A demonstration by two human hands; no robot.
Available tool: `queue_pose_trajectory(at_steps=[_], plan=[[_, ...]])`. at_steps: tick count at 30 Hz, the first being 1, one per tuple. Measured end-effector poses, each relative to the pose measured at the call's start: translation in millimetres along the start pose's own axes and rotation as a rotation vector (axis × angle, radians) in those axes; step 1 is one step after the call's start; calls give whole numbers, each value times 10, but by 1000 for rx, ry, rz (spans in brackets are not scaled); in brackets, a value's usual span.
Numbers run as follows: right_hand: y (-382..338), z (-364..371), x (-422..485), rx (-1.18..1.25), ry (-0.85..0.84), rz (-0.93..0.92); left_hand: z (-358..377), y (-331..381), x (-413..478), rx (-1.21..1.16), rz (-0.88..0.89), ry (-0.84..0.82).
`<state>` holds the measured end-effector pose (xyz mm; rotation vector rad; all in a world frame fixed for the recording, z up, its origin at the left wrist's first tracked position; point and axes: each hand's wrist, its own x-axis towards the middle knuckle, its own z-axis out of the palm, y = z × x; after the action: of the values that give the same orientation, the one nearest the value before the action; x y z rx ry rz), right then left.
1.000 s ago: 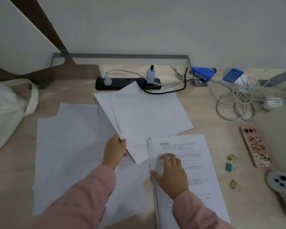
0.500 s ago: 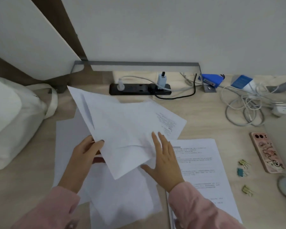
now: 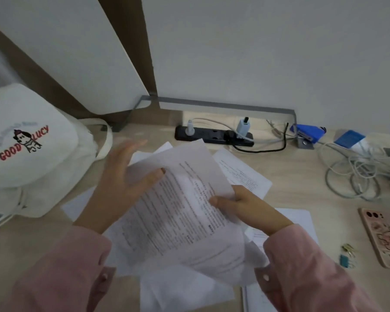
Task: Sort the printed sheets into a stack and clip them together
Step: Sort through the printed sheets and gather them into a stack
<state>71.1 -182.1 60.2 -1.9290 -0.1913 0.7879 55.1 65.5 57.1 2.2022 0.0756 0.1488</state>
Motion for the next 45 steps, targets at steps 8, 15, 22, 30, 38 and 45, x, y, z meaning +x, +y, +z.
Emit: queue_pose_trajectory(at_steps=[8, 15, 22, 30, 38, 45], plan=[[440, -123, -95, 150, 83, 140, 274, -217, -87, -183, -184, -217], [833, -193, -269, 82, 122, 255, 378, -391, -132, -221, -300, -109], [923, -369, -337, 44, 602, 184, 351, -544, -164, -170, -422, 123], [600, -517, -468, 436, 705, 1, 333, -919, -372, -372, -640, 99], [562, -470, -385, 741, 507, -64, 397, -1068, -519, -528, -757, 113], [997, 117, -102, 861, 542, 290, 523, -986, -581, -755, -829, 123]])
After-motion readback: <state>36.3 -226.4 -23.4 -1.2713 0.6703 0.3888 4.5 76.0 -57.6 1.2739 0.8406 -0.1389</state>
